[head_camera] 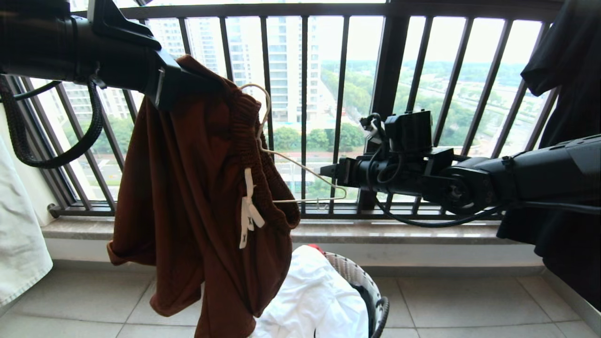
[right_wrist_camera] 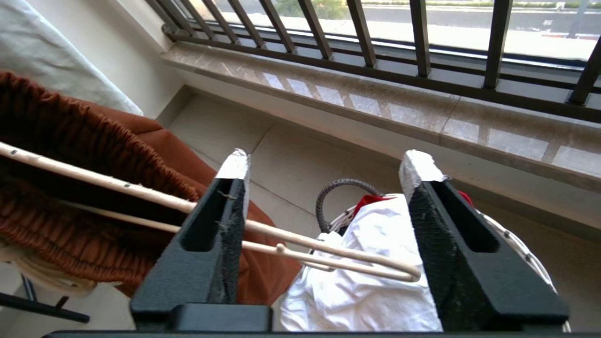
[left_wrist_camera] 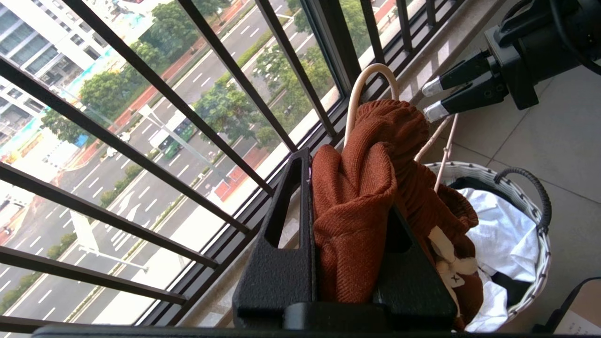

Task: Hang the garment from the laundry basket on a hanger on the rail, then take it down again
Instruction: Hang the clothes on the clothes rack

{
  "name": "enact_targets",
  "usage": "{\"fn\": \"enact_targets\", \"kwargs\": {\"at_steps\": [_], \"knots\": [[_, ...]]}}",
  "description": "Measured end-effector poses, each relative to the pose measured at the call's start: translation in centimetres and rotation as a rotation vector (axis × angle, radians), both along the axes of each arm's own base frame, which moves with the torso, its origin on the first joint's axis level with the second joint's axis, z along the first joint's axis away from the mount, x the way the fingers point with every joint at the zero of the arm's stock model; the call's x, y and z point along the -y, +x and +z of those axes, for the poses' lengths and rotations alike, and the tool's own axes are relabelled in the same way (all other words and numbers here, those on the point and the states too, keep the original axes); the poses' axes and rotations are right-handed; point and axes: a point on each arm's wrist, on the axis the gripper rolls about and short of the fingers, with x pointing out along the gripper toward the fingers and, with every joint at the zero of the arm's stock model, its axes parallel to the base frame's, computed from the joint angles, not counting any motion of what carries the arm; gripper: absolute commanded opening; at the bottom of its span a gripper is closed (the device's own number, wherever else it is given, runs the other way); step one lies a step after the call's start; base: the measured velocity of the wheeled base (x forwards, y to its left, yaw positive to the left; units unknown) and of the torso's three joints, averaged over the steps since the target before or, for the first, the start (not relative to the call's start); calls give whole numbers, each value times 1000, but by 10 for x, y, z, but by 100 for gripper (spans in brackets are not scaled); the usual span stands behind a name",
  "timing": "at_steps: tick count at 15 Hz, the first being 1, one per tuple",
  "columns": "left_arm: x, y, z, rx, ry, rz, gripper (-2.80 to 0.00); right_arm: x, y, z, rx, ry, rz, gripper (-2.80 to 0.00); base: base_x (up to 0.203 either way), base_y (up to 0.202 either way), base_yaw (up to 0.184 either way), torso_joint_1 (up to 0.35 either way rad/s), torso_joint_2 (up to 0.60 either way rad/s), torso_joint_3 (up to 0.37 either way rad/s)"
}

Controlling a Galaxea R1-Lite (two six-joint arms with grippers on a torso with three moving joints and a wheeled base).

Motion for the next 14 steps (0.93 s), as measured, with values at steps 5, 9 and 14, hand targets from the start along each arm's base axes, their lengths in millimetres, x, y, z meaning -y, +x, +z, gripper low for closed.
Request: {"fn": "enact_targets", "kwargs": {"at_steps": [5,9,14], "knots": [[0,0,0,0,0,-2,-280,-2,-23,22,48,19,29,-280,0,0,0,0,0,0],[0,-1,0,-1,-2,-2,-280,-18,-40,30,94,39,53,-280,0,0,0,0,0,0],[2,-8,4,11,-6,-13,-280,-31,-51,29,140,-7,110,0,0,0,0,0,0,0]]}}
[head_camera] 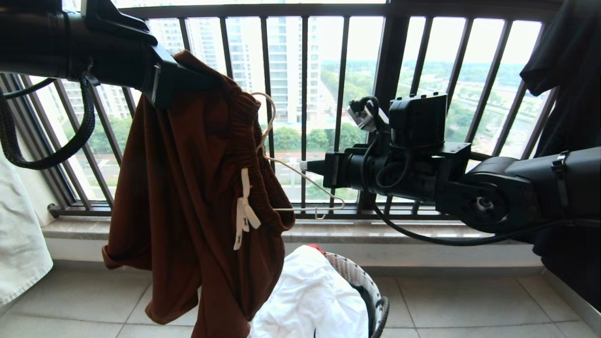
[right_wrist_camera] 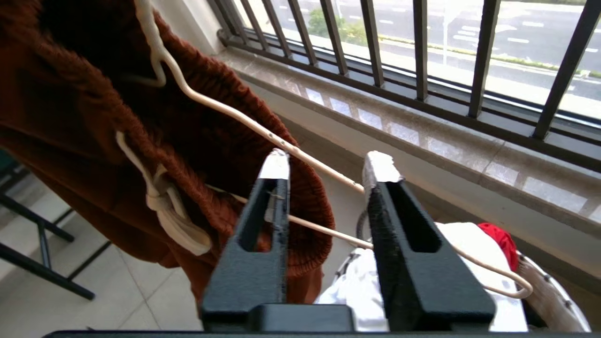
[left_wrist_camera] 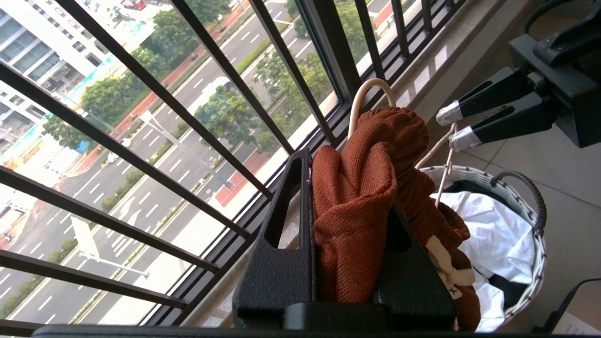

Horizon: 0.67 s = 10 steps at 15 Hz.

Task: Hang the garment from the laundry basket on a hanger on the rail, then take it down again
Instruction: Hang the clothes on the clothes rack

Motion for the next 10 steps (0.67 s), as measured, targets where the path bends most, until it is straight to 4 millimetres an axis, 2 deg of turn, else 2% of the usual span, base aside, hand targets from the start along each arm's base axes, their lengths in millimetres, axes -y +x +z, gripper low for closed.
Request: {"fn": "enact_targets", "kwargs": {"at_steps": [3,6,10], "knots": [[0,-5,3,12,-2,-3,-280,6,12,-14,156,-93,18,0,0,0,0,0,0,0],[0,-6,4,15,-2,-5,-280,19,19,-16,258,-126,103,0,0,0,0,0,0,0],[-1,-8,5,20,-4,-3,-280,21,21,-16,338,-187,145,0,0,0,0,0,0,0]]}}
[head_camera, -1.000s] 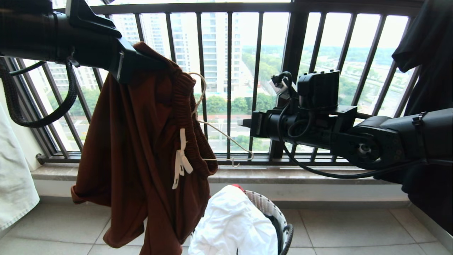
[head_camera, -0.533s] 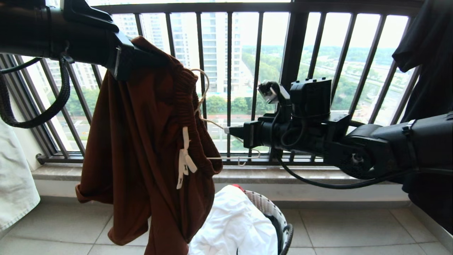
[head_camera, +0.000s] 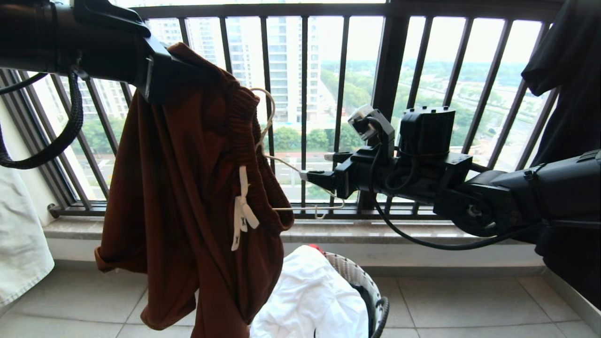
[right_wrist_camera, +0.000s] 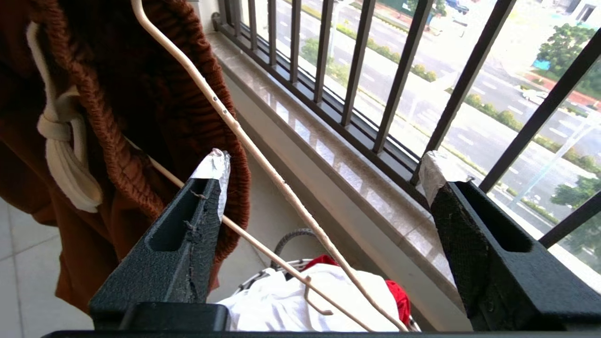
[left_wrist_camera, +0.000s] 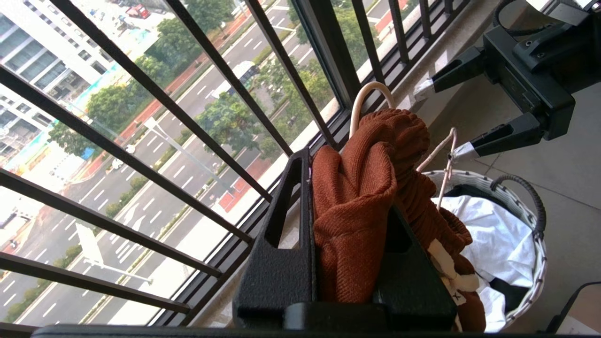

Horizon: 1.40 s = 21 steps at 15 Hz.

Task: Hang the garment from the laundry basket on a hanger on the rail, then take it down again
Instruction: Hang the clothes on the clothes rack

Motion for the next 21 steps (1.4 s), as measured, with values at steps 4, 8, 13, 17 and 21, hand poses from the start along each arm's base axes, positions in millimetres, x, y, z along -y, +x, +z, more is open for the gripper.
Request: {"fn": "enact_targets", "kwargs": {"at_steps": [4,8,13,17,21], "knots": [[0,-1,2,7,-1,0,-280,-9,-3,-1,44,-36,27,0,0,0,0,0,0,0],[0,-1,2,9,-1,-1,-280,-27,4,2,99,-52,-18,0,0,0,0,0,0,0],[0,-2,3,11,-2,-2,-280,-61,16,-7,142,-82,-132,-280,0,0,0,0,0,0],[0,0,1,3,-1,-1,-280,-77,10,-12,133,-74,-202,-280,0,0,0,0,0,0],[0,0,-1,-3,3,4,-280,-76,1,-2,94,57,-269,-280,0,0,0,0,0,0]]}}
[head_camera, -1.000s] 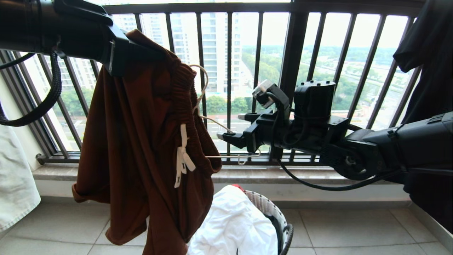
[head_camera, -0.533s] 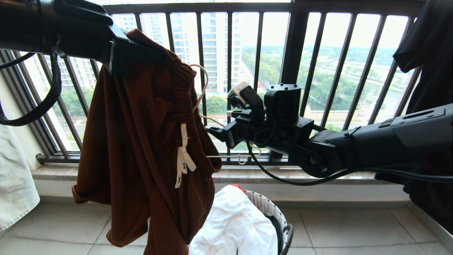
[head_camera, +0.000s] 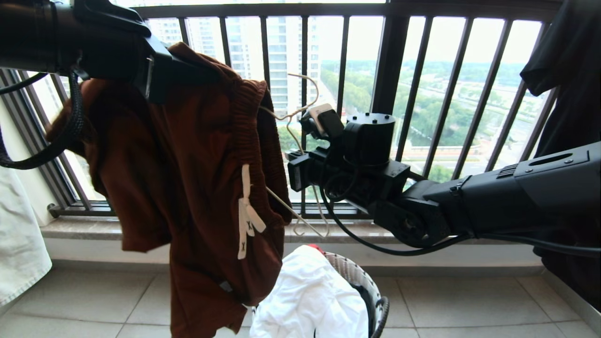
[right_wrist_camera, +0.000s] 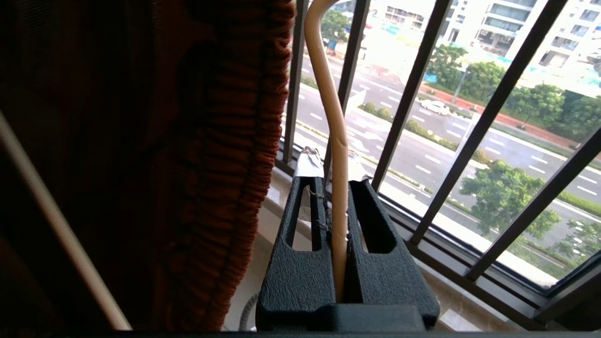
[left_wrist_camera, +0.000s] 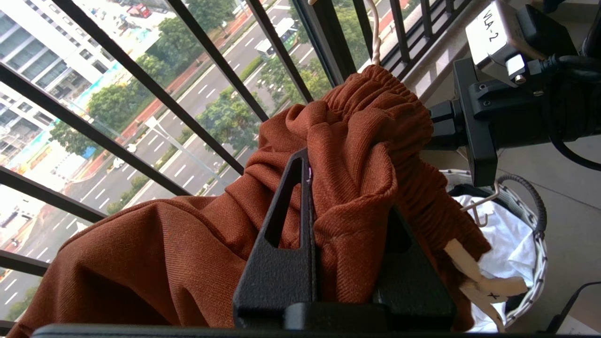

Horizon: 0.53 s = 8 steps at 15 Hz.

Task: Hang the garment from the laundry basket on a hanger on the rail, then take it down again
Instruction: Hang the clothes on the clothes rack

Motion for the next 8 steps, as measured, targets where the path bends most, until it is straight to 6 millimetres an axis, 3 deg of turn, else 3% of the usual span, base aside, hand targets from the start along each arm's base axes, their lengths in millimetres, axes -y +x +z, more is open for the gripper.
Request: {"fn": "enact_targets", "kwargs": {"at_steps": [8], "knots": [[0,1,-2,-7,12,22,-280,-4,-8,-1,-1,-16,11,-280,0,0,0,0,0,0]]}}
